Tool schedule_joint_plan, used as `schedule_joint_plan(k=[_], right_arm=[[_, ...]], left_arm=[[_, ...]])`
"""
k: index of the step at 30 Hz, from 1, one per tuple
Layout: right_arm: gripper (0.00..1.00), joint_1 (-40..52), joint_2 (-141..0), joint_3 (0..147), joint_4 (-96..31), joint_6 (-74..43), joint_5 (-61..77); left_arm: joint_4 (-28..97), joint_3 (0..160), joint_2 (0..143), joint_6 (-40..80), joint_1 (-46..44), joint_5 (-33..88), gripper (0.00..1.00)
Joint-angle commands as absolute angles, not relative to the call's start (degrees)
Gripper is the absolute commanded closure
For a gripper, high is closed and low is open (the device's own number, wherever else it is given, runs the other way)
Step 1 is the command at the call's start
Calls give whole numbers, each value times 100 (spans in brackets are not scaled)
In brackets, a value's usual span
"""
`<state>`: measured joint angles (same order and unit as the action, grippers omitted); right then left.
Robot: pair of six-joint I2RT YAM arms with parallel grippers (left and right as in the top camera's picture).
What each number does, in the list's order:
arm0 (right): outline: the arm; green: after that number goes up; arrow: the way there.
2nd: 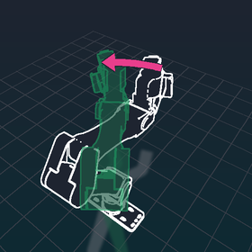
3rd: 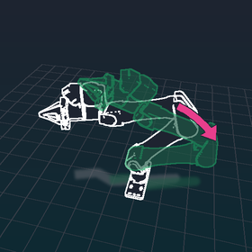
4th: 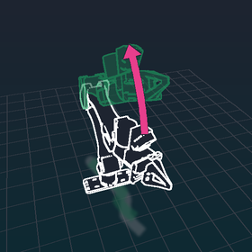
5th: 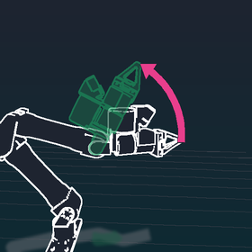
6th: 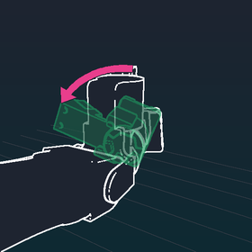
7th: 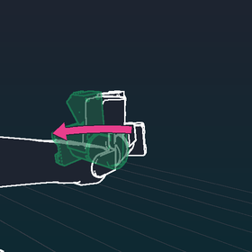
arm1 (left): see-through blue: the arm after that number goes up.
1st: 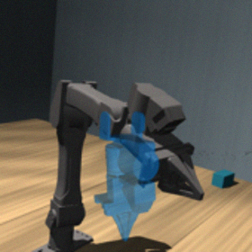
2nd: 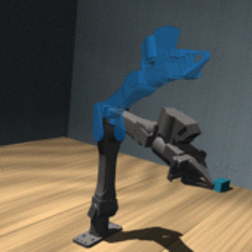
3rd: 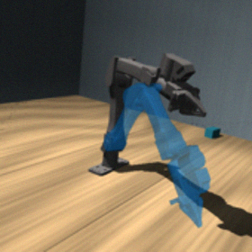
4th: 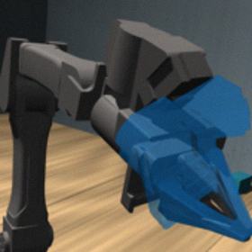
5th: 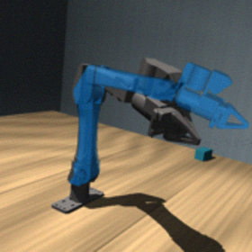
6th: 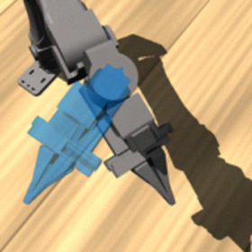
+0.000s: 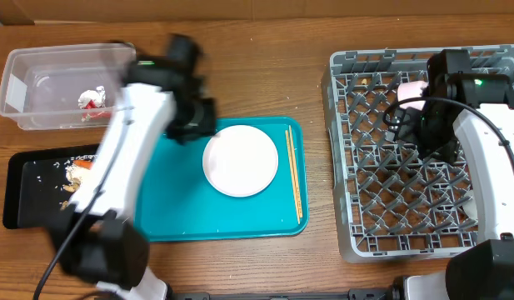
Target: Sort waste into correct bins and load items into the dishwasher
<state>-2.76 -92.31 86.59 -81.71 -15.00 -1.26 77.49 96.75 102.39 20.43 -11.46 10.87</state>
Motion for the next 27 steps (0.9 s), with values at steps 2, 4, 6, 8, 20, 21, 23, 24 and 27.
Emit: schedule_joint_plan(k=[2, 4, 6, 8, 20, 21, 23, 24, 27], right_arm=[[12, 75, -9085, 9190, -7787, -982, 1586], [12, 386, -9087, 9188, -7520, -888, 1953], [12, 770, -9124, 9168, -7286, -891, 1957], [12, 1175, -9185, 9098, -7019, -893, 1957], [20, 2788, -10718, 8919, -6324, -1813, 1616], [20, 2862, -10881, 8919, -6307, -1833, 1623], [20, 2995, -11139, 8919, -6276, -1833, 1662], [20, 3057, -11253, 8919, -6250, -1852, 1664], [21, 3260, -11594, 8919, -6160, -1973, 1660]], left_arm=[[8119, 9821, 9594, 1925, -117, 690, 46], [8259, 9821, 9518, 1925, 296, 692, 43], [8370, 9821, 9509, 1925, 642, 690, 35], [8423, 9810, 9522, 1925, 913, 692, 30], [8420, 9797, 9524, 1796, 1267, 685, 18], [8418, 9797, 9524, 1796, 1267, 685, 18], [8416, 9797, 9524, 1796, 1269, 683, 18], [8416, 9797, 9524, 1796, 1269, 683, 18], [8416, 9797, 9524, 1796, 1269, 683, 18]])
